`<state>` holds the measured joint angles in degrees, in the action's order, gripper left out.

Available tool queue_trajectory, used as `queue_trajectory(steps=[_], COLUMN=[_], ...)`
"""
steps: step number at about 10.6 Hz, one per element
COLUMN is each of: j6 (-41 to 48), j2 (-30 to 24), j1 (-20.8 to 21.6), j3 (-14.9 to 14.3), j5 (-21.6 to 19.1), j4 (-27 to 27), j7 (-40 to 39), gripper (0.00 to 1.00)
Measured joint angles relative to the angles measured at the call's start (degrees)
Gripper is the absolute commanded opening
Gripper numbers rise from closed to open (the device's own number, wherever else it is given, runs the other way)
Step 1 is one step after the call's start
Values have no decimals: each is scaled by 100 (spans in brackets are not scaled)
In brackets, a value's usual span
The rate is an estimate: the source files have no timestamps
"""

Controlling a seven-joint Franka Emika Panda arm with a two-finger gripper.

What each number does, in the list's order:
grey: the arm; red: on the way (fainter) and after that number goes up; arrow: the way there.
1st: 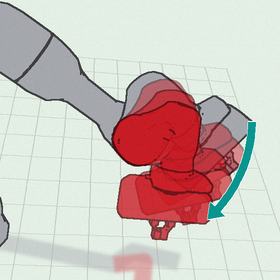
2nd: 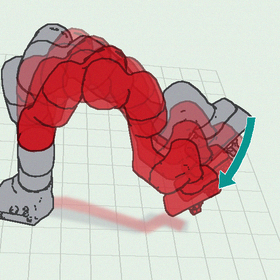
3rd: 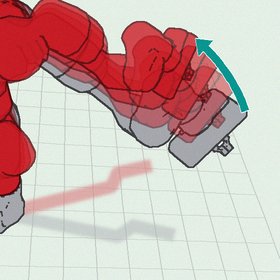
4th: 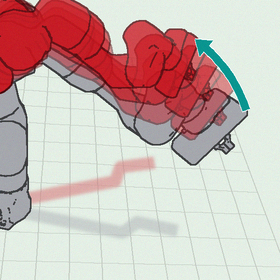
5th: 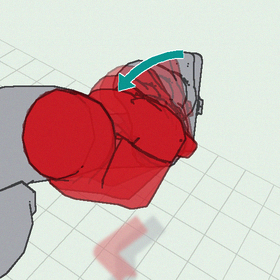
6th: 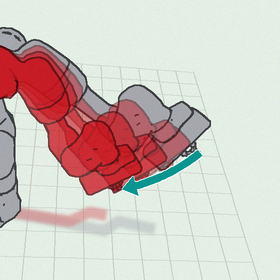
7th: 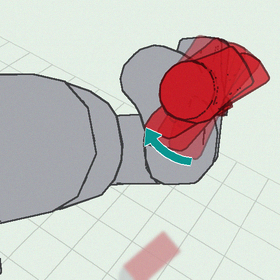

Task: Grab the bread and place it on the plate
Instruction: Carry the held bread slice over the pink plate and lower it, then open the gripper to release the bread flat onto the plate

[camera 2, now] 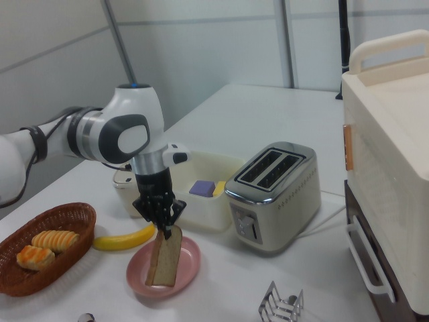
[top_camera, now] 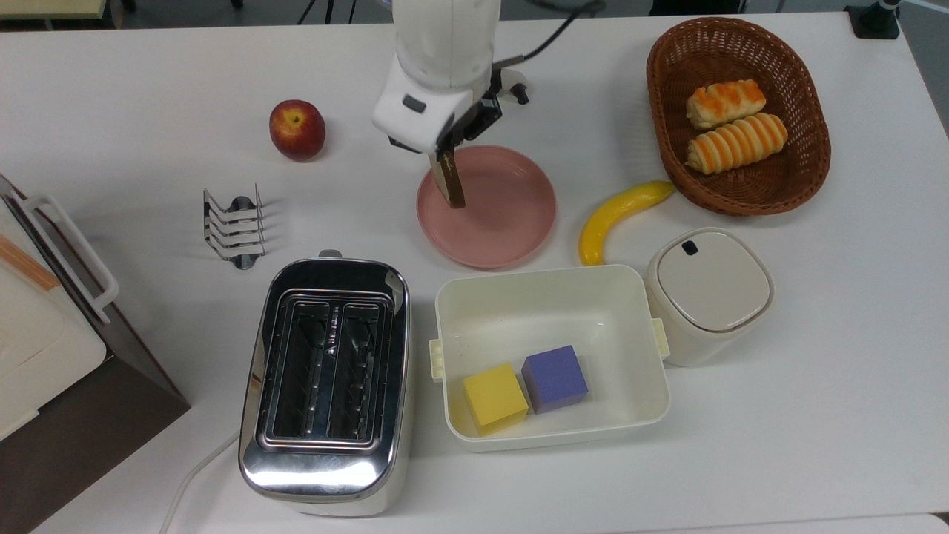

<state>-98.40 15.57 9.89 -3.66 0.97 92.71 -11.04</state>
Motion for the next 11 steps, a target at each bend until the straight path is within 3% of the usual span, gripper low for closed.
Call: queue_trajectory(steps=[2,3,4,5,11], j6=[-1,-9,-27,-83,-196], j2=[166,205,238,267,289], j1=[102,124,128,131,227], j3=[3,3,3,3,111], j5=[0,0,5,10,227], j4=[3,-7,-42,-72,-275], j7=[30,65,136,216,1281], gripper=[3,50,90,100,100])
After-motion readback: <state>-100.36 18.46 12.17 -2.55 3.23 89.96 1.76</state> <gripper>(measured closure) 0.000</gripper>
